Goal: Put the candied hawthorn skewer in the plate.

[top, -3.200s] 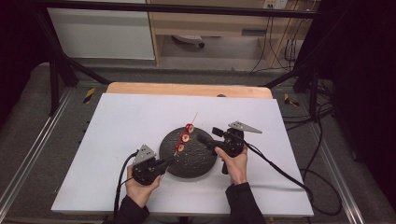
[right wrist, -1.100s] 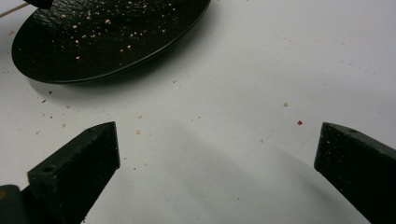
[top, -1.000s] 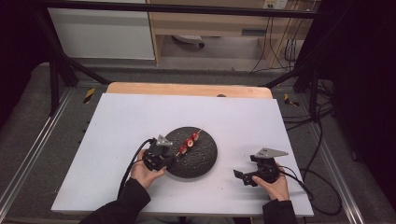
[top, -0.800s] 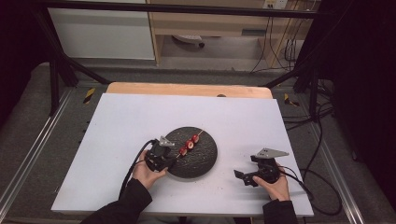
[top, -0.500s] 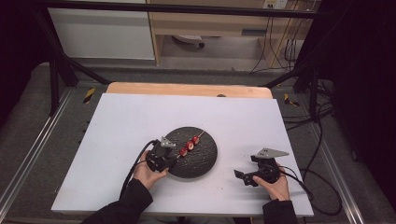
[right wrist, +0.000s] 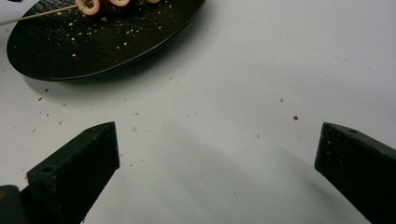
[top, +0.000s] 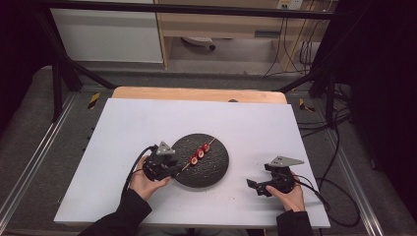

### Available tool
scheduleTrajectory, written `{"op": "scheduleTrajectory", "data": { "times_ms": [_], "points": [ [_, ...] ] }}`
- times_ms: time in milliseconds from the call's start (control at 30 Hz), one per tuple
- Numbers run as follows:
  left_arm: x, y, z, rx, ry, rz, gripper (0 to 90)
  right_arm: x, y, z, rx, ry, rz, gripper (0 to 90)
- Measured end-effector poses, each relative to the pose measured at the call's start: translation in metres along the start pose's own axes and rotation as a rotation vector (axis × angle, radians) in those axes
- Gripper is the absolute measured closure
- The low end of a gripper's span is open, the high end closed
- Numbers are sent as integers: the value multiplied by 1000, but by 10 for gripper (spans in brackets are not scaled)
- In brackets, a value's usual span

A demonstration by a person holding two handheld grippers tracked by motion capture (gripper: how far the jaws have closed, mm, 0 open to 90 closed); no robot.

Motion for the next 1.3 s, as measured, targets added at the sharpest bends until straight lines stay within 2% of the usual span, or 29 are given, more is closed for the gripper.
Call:
{"op": "scheduleTrajectory", "data": {
  "times_ms": [100,200,333,533,700,933,1133,1200,1300],
  "points": [
    [-4,-5,-9,-19,5,18,494,1,0,-1,2,4,3,5],
    [-9,-11,-19,-7,18,48,378,0,0,-1,3,1,6,5],
    [-18,-21,-32,-17,35,36,258,1,0,-2,2,5,3,5],
    [-39,-38,-44,29,38,24,85,1,0,-2,1,6,0,5],
    [-57,-50,-50,52,63,-3,42,1,-1,-3,3,7,4,5],
    [-85,-64,-49,62,79,-53,54,0,-1,-2,5,-4,-2,5],
    [-100,-67,-44,70,82,-57,60,-1,-2,-2,7,-6,-6,5],
    [-103,-68,-44,80,78,-45,60,-1,-2,-2,11,-11,-12,5],
    [-104,-69,-45,77,81,-54,60,-2,-2,-1,11,-16,-7,5]
  ]
}}
Point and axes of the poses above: each handheld gripper's, and its own axes: z roughly forward along the jaws, x roughly out of its top, y roughly to its right, the point moved 6 cm from there along z, roughly forward along the jaws
